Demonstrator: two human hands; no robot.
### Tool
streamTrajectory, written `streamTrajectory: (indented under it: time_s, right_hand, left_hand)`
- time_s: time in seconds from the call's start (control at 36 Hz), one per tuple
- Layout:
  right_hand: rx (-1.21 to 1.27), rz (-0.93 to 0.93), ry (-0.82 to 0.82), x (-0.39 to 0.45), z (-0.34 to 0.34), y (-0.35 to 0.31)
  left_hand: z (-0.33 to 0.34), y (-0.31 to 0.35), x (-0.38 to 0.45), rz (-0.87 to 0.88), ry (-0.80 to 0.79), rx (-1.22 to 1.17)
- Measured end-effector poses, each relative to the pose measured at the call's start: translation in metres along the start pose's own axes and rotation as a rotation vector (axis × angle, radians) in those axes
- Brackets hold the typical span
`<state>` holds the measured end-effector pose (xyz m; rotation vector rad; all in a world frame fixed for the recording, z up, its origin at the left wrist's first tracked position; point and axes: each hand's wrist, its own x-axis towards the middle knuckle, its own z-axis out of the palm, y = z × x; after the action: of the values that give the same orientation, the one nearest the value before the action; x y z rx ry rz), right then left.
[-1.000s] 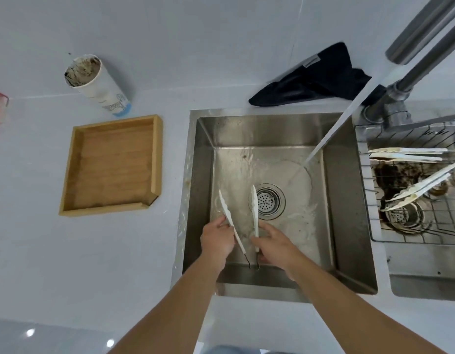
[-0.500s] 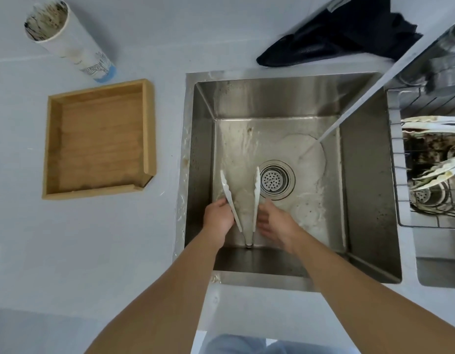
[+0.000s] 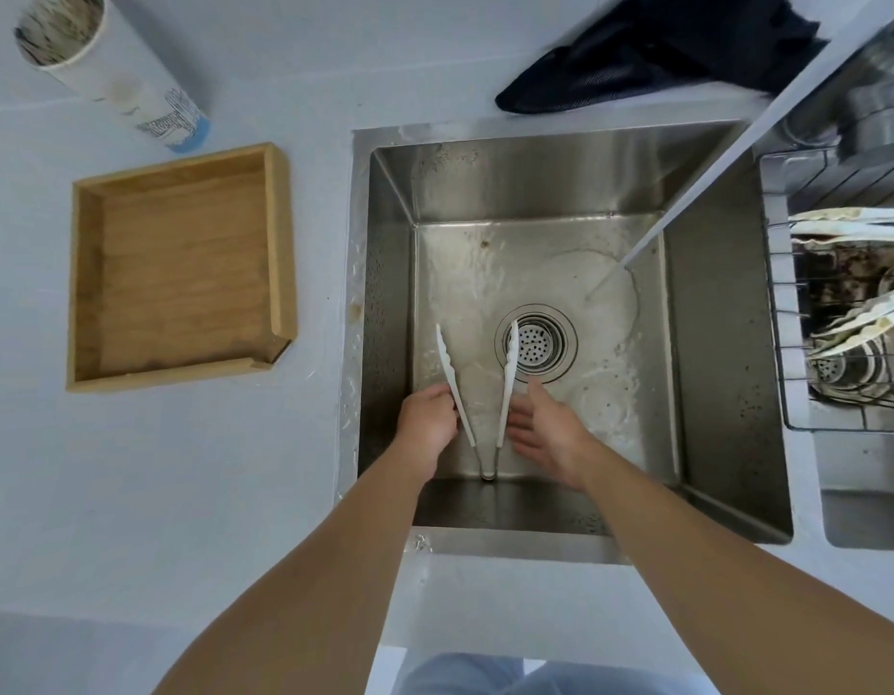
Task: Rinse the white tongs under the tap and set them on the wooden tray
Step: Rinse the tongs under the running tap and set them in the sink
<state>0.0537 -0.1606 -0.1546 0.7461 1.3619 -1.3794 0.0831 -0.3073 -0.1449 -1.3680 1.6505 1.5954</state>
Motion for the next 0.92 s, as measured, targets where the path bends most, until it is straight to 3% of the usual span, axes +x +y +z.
streamTrajectory:
  time_s: [0.42,0.92]
  right_hand:
    - [0.034,0.013,0.047,-0.011,-0.005,-0.002]
    - [0.219,-0.168,0.014,-0.095,-0.048,-0.012]
  left_hand:
    - [-0.01,0.011,-0.025,-0.017,-0.113,0.076]
    - [-0.061,0.014,-0.101,0.127,-0.269,-0.404]
